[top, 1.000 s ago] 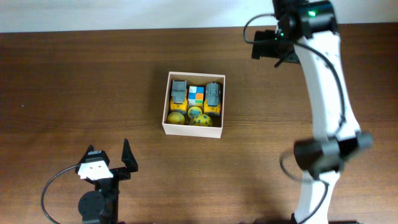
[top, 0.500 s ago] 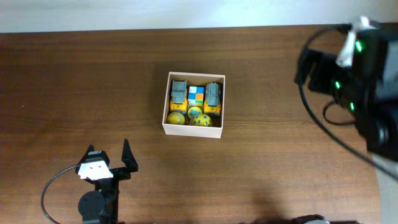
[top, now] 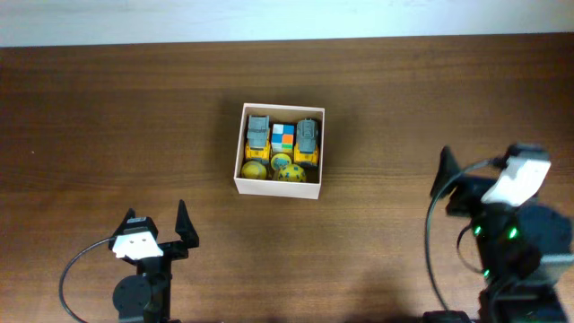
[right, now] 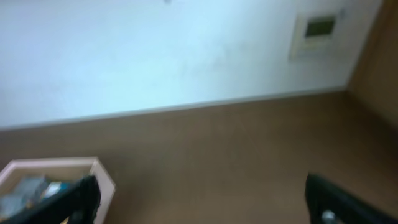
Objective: Pack container
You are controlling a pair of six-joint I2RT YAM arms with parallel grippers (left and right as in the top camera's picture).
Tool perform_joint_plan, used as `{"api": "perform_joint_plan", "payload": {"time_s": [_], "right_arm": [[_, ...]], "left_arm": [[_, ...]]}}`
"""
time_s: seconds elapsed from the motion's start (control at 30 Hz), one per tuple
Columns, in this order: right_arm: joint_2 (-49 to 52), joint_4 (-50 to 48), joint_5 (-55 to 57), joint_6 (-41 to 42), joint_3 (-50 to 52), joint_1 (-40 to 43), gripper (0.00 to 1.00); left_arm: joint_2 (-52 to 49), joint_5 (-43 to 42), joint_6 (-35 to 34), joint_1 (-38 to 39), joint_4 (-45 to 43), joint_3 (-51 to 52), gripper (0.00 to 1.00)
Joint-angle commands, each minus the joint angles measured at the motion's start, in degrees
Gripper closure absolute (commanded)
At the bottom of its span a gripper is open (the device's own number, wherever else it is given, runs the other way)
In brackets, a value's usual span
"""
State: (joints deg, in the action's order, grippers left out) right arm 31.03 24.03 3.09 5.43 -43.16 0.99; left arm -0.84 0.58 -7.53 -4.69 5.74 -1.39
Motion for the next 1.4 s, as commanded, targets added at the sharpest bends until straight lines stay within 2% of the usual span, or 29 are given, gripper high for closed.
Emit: {"api": "perform_joint_plan", "payload": {"time_s": [0.0,0.17,0.43,0.73,0.87,1.37], "right_arm": [[-6.86,-4.66,-4.81,-2.23,9.05,0.52,0.01],[-17.29,-12.37,-7.67,-2.23,21.73,0.52,0.01],[-27.93,-13.18,-9.09,-2.23,32.35,0.52,0.01],[-29.97,-13.07,-10.25,-2.45,37.03,-0.35,0.01],[-30.84,-13.14,-10.25,-5.25,39.85,-1.05,0.01],[-30.84,-13.38,-9.94,-9.55,40.00,-3.48,0.01]], "left_arm": [[0.48,-0.79,0.94,-0.35,-0.17,0.39,0.01],[0.48,-0.79,0.94,-0.35,-0.17,0.39,0.01],[0.48,-0.79,0.94,-0.35,-0.17,0.39,0.01],[0.48,-0.79,0.94,-0.35,-0.17,0.39,0.01],[0.48,-0.79,0.94,-0.35,-0.17,0.39,0.01],[0.48,-0.79,0.94,-0.35,-0.17,0.39,0.01]]}}
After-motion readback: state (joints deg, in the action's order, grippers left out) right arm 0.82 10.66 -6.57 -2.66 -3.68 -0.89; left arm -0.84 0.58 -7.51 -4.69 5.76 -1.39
